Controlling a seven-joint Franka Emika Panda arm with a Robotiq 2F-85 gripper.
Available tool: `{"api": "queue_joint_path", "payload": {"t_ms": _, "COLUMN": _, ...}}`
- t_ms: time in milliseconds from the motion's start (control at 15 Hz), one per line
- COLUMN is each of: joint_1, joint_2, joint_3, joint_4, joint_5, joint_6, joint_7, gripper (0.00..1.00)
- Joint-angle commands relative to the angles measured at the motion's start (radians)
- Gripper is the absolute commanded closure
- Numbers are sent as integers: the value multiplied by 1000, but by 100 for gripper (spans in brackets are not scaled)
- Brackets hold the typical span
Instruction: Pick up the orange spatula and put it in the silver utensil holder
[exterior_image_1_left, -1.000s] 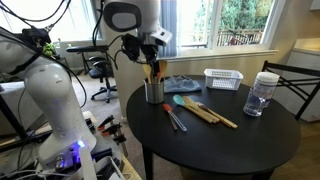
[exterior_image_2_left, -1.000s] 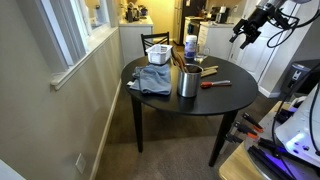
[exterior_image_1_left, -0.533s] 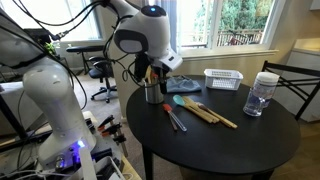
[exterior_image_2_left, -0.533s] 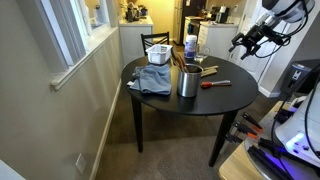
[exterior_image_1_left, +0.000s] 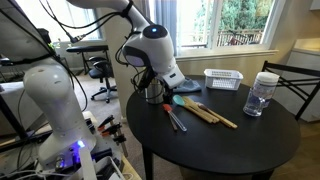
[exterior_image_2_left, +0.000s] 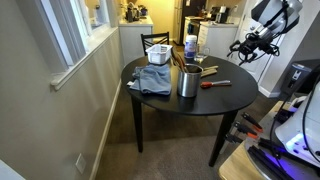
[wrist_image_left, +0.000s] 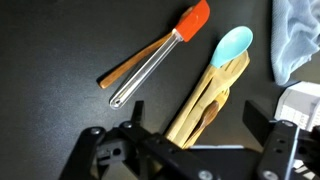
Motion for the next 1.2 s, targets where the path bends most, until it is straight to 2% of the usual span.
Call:
{"api": "queue_joint_path", "payload": {"t_ms": 0, "joint_1": 34, "joint_2": 109, "joint_3": 3, "joint_4": 57, "joint_5": 144, "joint_6": 90, "joint_7": 79, "gripper": 0}}
{"api": "queue_joint_path", "payload": {"t_ms": 200, "joint_1": 51, "joint_2": 182, "joint_3": 18, "joint_4": 92, "joint_5": 230, "joint_6": 109, "joint_7": 175, "gripper": 0}}
{"api": "queue_joint_path", "payload": {"t_ms": 467, "joint_1": 78, "joint_2": 275, "joint_3": 34, "joint_4": 147, "joint_5": 319, "joint_6": 78, "joint_7": 267, "gripper": 0}}
{"api": "queue_joint_path", "payload": {"t_ms": 933, "joint_1": 111, "joint_2": 408, "joint_3": 74, "joint_4": 217, "joint_5": 378, "joint_6": 47, "joint_7": 356, "gripper": 0}}
{"api": "queue_joint_path", "payload": {"t_ms": 1000, "joint_1": 110, "joint_2": 426, "joint_3": 79, "joint_4": 226, "joint_5": 371, "joint_6": 33, "joint_7": 369, "gripper": 0}}
{"api": "queue_joint_path", "payload": {"t_ms": 1067, "joint_1": 46, "joint_2": 435, "joint_3": 145, "joint_4": 231, "joint_5": 343, "joint_6": 27, "joint_7": 400, "gripper": 0}}
{"api": "queue_joint_path", "payload": {"t_ms": 1133, "joint_1": 39, "joint_2": 448, "joint_3": 154, "joint_4": 241, "joint_5": 345, "joint_6": 10, "joint_7": 410, "gripper": 0}}
